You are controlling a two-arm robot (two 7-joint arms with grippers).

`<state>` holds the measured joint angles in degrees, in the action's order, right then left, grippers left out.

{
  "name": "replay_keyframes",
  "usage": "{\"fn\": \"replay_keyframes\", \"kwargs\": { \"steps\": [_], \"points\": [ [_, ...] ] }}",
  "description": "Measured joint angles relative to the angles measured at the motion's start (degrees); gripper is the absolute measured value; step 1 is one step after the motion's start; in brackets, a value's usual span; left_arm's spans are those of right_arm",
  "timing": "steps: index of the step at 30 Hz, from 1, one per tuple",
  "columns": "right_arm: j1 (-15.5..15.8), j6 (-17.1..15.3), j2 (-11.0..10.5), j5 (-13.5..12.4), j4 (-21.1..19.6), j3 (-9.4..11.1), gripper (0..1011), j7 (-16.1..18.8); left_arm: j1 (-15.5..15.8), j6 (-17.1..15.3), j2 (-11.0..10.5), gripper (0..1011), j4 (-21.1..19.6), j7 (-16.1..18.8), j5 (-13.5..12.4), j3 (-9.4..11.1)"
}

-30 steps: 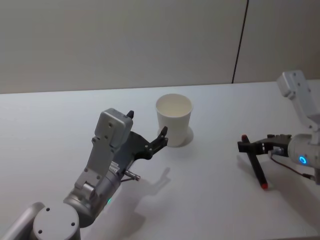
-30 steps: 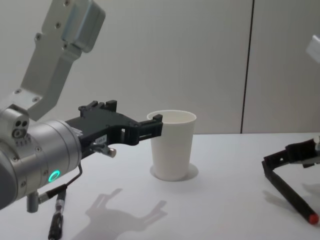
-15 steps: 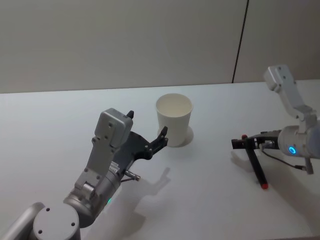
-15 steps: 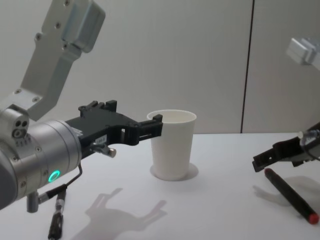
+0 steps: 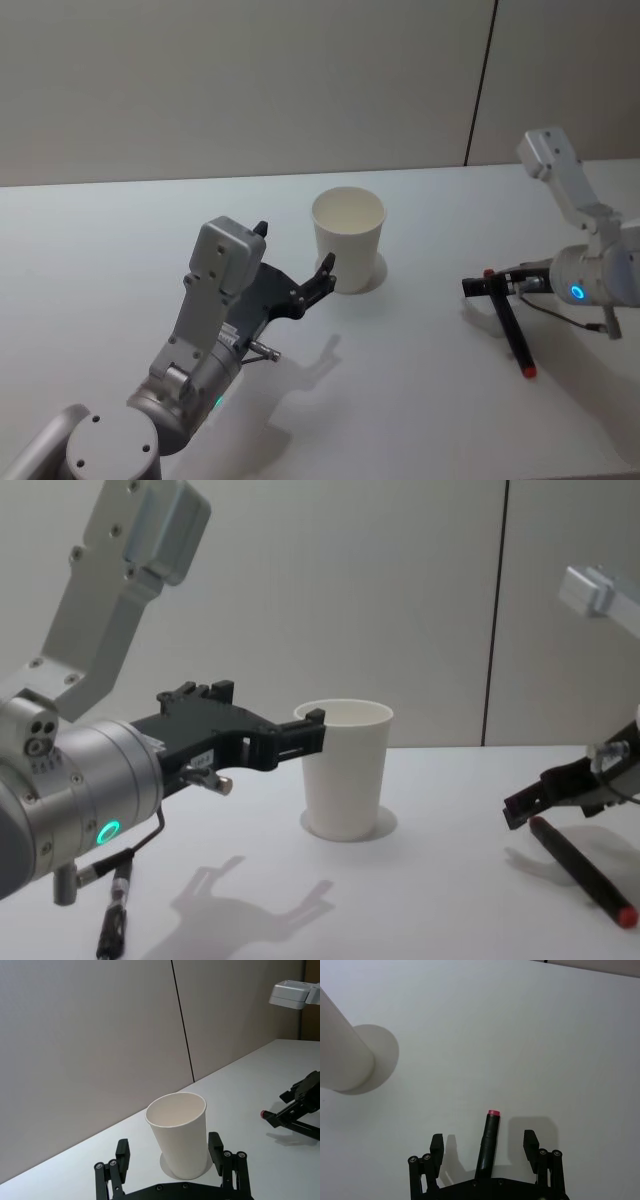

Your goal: Place the pen into the pen holder.

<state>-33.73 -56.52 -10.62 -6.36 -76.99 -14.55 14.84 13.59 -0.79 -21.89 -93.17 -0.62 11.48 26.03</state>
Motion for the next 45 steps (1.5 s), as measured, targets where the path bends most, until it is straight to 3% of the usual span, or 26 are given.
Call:
{"fn": "replay_keyframes", "kwargs": {
  "steps": [4,11,20,31,45],
  "points": [
    [-0.33,0.02,0.17,0.30,0.68,-0.04,998,0.21,0.00,0.00,0.00,1003,0.00,0.00,0.00,0.00],
    [-0.80,0.36,0.48,0.71,1.93,-0.11,849,0.59,0.00,0.00,0.00,1003,0.00,0.00,0.00,0.00],
    [-1.16,0.74,0.76,1.37,3.63,-0.26,592,1.11,0.00,0.00,0.00,1003,0.00,0.00,0.00,0.00],
    [-1.28,1.48,0.89,1.70,4.93,-0.12,199,1.25,0.00,0.00,0.00,1003,0.00,0.00,0.00,0.00],
    [-0.81,3.54,0.75,1.58,4.88,0.47,176,0.94,0.00,0.00,0.00,1003,0.00,0.00,0.00,0.00]
  ]
}}
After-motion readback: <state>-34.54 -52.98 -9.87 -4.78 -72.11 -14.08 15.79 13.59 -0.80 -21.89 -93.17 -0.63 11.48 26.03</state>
